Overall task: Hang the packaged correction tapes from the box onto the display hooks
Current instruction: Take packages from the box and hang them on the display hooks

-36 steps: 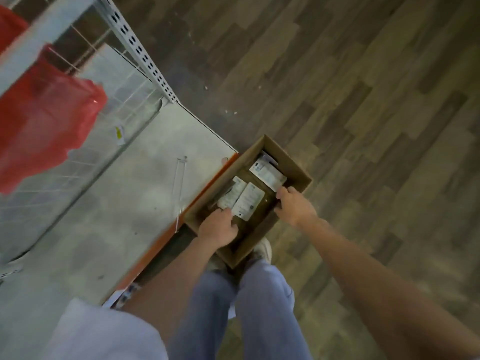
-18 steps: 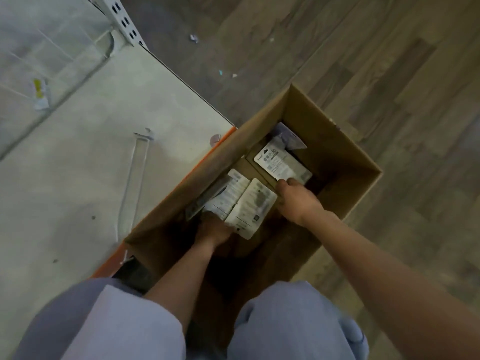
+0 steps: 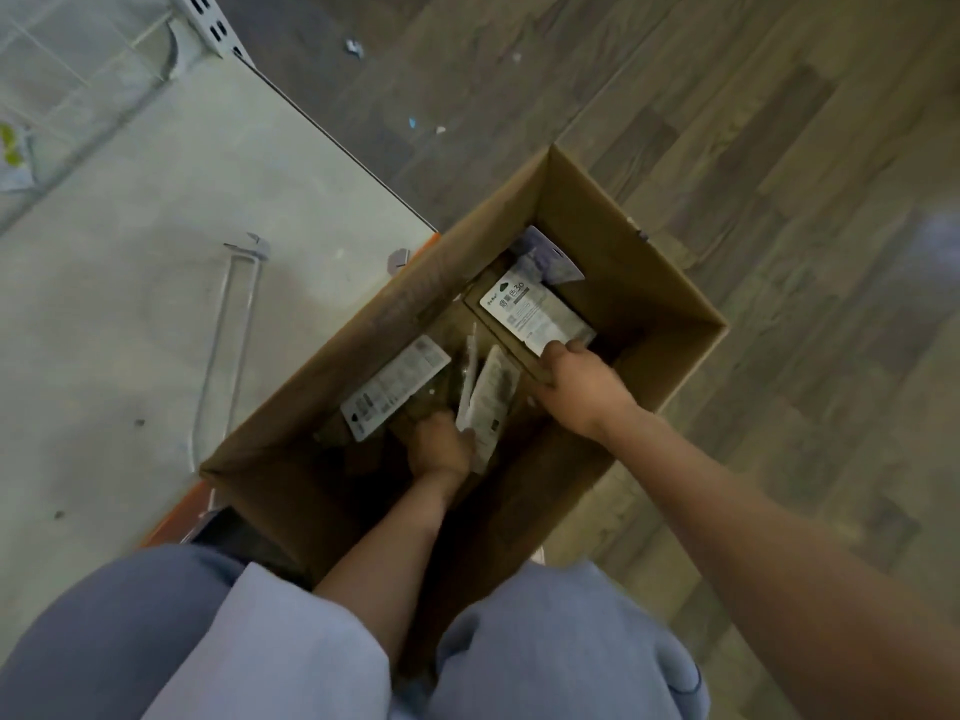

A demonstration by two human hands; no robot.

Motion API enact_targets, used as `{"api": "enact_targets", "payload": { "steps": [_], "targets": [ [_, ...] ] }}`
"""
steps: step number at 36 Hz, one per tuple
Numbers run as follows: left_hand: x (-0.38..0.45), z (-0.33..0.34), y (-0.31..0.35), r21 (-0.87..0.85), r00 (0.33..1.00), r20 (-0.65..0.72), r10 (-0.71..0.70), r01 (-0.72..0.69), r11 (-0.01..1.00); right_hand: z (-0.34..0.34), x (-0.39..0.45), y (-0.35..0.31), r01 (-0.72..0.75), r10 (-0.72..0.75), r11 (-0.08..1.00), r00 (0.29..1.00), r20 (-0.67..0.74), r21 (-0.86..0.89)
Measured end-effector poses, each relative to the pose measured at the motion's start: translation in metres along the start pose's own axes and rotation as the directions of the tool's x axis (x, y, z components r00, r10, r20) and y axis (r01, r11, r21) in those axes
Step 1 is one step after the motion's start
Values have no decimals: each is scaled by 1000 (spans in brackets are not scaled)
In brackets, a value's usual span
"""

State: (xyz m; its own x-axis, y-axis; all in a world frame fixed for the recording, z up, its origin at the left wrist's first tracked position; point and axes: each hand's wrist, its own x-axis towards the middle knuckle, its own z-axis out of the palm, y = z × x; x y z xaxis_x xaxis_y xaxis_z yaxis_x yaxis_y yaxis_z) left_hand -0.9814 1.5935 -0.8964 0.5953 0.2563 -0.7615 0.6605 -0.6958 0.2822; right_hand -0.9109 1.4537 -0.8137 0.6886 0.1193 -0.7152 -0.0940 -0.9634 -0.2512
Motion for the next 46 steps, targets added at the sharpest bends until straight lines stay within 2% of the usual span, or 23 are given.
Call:
{"api": "enact_targets", "payload": {
  "steps": [7, 12, 20, 24, 29, 34, 38, 41, 46],
  "targets": [
    [-91, -74, 16, -21, 997, -73, -30, 28, 999, -46, -81, -22, -14, 10, 997, 999, 49, 78],
    [-173, -146, 27, -8, 987, -159, 31, -32, 999, -101, -148, -45, 5, -15, 991, 997, 80, 131],
    [-288, -260, 65, 14, 975, -212, 67, -65, 998, -183, -236, -84, 59, -79, 984, 990, 113, 168],
    [-335, -310, 89, 81, 972, -210, 103, -88, 993, -212, -267, -109, 119, -136, 975, 987, 83, 190],
    [-378, -367, 116, 157, 951, -215, 222, -191, 969, -234, -294, -145, 235, -251, 928, 968, 18, 289],
    [-412, -404, 125, 197, 910, -223, 351, -311, 930, -248, -324, -173, 307, -311, 908, 950, -34, 286],
    [-442, -416, 124, 192, 871, -233, 432, -394, 899, -253, -348, -193, 295, -274, 925, 954, -118, 239],
    [-462, -426, 117, 197, 855, -244, 458, -419, 886, -254, -368, -206, 292, -267, 912, 956, -122, 288],
    [-493, -456, 96, 150, 829, -303, 470, -445, 883, -262, -407, -226, 345, -355, 815, 932, -70, 466]
  ]
}}
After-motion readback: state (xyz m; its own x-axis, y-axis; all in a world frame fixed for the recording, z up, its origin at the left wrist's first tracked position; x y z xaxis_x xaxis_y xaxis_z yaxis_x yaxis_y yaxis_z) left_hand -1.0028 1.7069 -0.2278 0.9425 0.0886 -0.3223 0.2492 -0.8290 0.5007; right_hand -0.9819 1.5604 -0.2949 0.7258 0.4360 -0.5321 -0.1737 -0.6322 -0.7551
